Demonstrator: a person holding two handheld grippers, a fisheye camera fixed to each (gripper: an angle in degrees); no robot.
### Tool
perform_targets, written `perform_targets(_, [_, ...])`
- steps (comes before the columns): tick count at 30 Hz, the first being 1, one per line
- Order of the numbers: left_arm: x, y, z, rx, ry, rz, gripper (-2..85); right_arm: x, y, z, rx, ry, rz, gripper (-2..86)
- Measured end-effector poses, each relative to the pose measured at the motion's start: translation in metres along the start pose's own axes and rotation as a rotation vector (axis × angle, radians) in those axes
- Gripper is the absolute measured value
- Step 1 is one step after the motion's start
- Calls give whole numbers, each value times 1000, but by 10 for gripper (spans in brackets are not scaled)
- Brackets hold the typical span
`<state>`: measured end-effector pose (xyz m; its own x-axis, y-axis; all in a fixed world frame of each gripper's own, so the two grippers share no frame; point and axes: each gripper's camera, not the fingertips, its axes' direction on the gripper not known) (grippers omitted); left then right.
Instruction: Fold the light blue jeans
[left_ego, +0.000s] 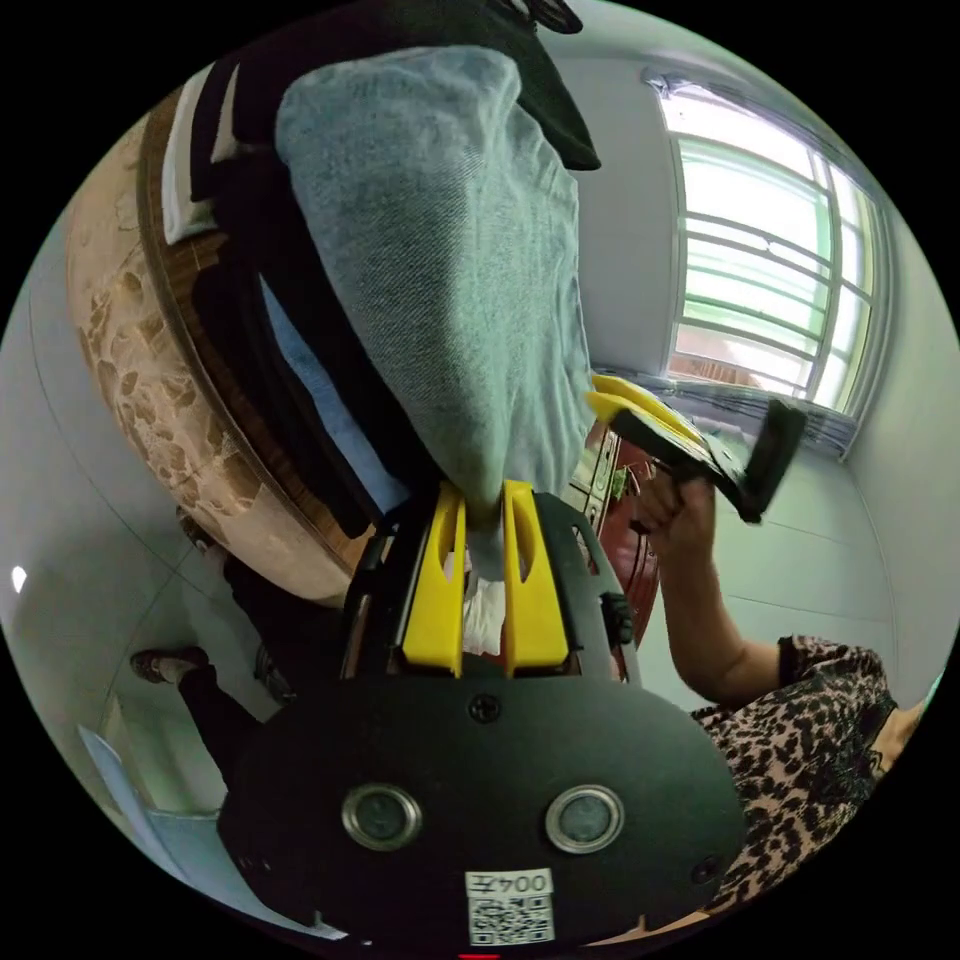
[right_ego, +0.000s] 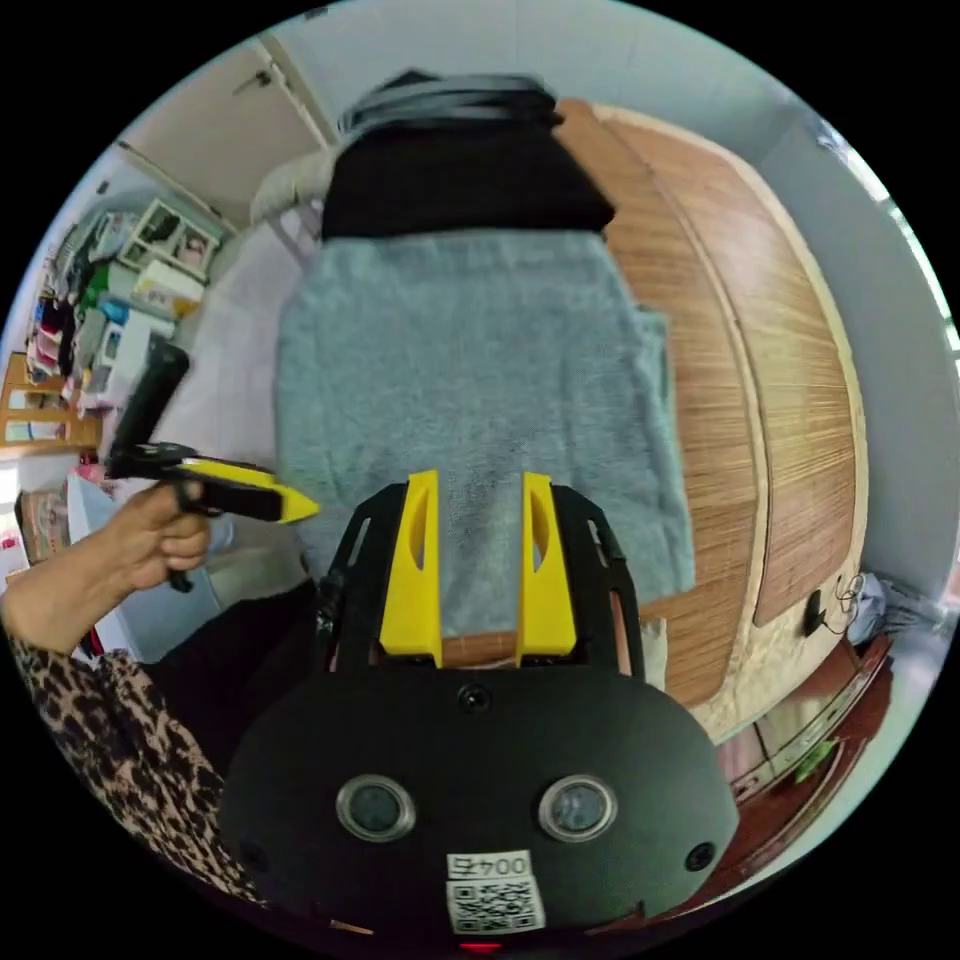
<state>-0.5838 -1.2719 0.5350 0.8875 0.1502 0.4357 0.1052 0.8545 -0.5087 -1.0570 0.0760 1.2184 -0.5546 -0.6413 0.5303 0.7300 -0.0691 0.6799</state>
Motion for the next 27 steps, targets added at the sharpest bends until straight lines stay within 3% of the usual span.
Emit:
perform_targets(4, [28, 66, -44, 110, -62, 46, 45, -13, -27, 18, -105, 33, -15, 125])
perform_targets(8, [48, 156, -97, 265, -109, 29, 28, -26, -40, -22, -154, 36, -53, 111])
perform_targets(10, [62, 233, -136, 385, -153, -1, 17, -51, -44, -64, -71, 18, -125, 104])
perform_targets(16, [92, 473, -202, 741, -307, -226, 4, -269, -56, -173, 68, -118, -676, 74])
perform_targets(21, [128, 673, -205, 1040, -389, -431, 2, -523, 0, -211, -40, -300, -1203, 15])
perform_targets(27, [179, 878, -173, 1286, -470, -664, 1, -751, 122, -226, -159, -254, -1620, 5])
